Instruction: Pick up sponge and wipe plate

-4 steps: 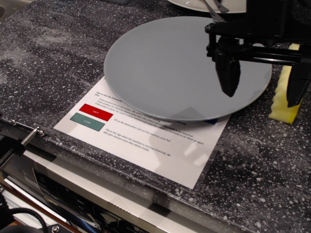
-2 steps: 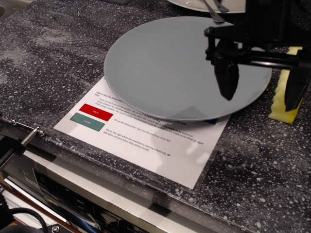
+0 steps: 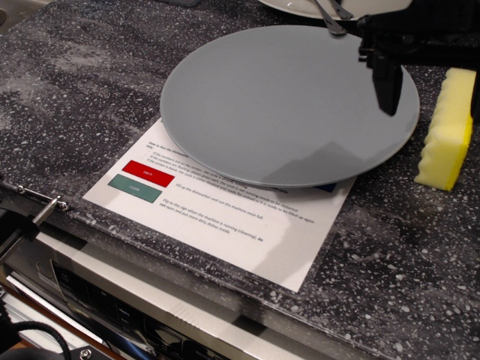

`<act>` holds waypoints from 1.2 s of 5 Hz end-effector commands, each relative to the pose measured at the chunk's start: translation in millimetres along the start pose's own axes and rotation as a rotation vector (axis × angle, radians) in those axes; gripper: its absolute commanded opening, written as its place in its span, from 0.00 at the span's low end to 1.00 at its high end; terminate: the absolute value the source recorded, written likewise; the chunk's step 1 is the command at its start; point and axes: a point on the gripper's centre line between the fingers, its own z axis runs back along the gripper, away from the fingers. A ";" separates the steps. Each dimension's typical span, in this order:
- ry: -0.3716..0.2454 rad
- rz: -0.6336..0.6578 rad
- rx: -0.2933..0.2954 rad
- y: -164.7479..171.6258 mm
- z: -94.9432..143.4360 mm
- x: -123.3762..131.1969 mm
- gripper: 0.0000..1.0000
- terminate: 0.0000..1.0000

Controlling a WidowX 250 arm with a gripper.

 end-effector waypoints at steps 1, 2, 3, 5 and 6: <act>-0.067 0.041 -0.024 -20.8 -7.2 40.8 1.00 0.00; -0.056 0.043 -0.025 -32.5 -15.6 46.3 1.00 0.00; -0.067 0.046 0.013 -39.1 -19.3 53.1 1.00 0.00; -0.115 0.082 0.104 -32.9 -23.4 62.8 1.00 0.00; -0.097 0.115 0.124 -25.2 -25.1 70.0 1.00 0.00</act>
